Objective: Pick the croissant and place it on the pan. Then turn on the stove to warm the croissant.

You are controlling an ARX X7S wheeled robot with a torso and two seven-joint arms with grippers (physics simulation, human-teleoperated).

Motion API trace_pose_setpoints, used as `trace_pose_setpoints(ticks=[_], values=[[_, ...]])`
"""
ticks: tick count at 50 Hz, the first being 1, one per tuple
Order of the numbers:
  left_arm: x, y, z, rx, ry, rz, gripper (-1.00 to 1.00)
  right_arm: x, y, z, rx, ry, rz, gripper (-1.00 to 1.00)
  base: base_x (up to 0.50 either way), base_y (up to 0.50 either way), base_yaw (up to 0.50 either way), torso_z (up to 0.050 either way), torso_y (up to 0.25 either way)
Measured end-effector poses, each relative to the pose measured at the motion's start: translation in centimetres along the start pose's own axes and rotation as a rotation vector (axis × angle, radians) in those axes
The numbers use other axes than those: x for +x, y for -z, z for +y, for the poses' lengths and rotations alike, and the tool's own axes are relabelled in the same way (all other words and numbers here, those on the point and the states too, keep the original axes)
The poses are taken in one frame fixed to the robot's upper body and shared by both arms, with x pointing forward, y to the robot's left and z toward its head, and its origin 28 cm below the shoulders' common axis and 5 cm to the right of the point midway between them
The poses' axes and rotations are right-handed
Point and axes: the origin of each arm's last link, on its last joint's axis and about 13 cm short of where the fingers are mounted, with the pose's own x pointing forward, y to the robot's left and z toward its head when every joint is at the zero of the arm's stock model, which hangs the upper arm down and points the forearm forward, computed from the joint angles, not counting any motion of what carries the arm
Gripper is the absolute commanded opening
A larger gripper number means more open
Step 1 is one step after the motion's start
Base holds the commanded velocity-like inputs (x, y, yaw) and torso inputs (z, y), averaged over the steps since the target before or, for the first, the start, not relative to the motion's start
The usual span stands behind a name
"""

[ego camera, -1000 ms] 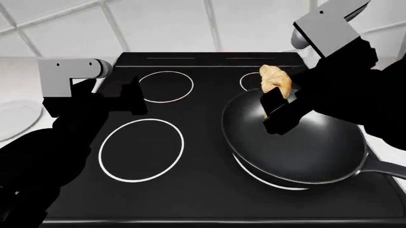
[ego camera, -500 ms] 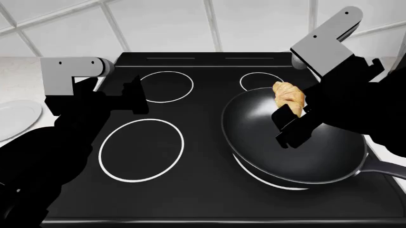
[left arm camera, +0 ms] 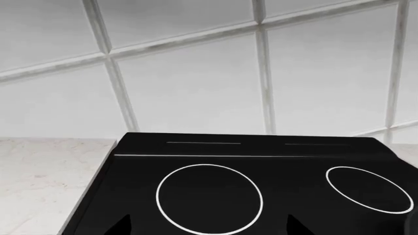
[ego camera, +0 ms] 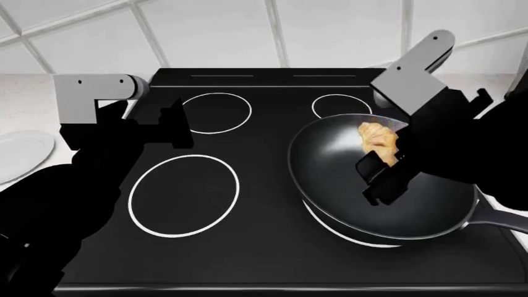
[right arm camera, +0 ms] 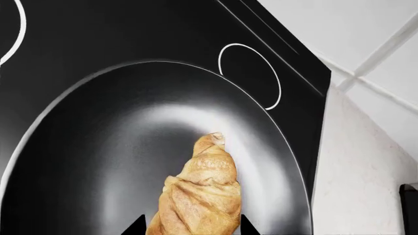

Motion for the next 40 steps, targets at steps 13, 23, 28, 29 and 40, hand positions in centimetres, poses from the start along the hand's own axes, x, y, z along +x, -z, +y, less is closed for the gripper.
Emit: trace_pose_setpoints(ticks=[13, 23, 28, 29, 40], values=[[0.0, 0.0, 0.0, 0.001, -0.003, 0.002, 1.0, 0.0, 0.2, 0.0, -0.011, 0.0, 0.011, 1.0, 0.0, 0.0, 0.0, 0.0, 0.0], [0.0, 0.0, 0.0, 0.001, -0.003, 0.002, 1.0, -0.1, 0.2, 0.0, -0.014, 0.005, 0.009, 1.0, 0.0, 0.0, 0.0, 0.0, 0.0], [0.0, 0.0, 0.0, 0.001, -0.003, 0.002, 1.0, -0.3, 0.1, 0.0, -0.016, 0.008, 0.002, 1.0, 0.0, 0.0, 0.0, 0.0, 0.0], [0.0, 0.0, 0.0, 0.001, -0.003, 0.002, 1.0, -0.3, 0.1, 0.0, -0.017, 0.008, 0.0, 1.0, 0.0, 0.0, 0.0, 0.0, 0.0], [-0.2, -0.1, 0.0, -0.001, -0.001, -0.001, 1.0, -1.3, -0.1, 0.2, -0.021, 0.015, -0.049, 1.0, 0.0, 0.0, 0.0, 0.0, 0.0]])
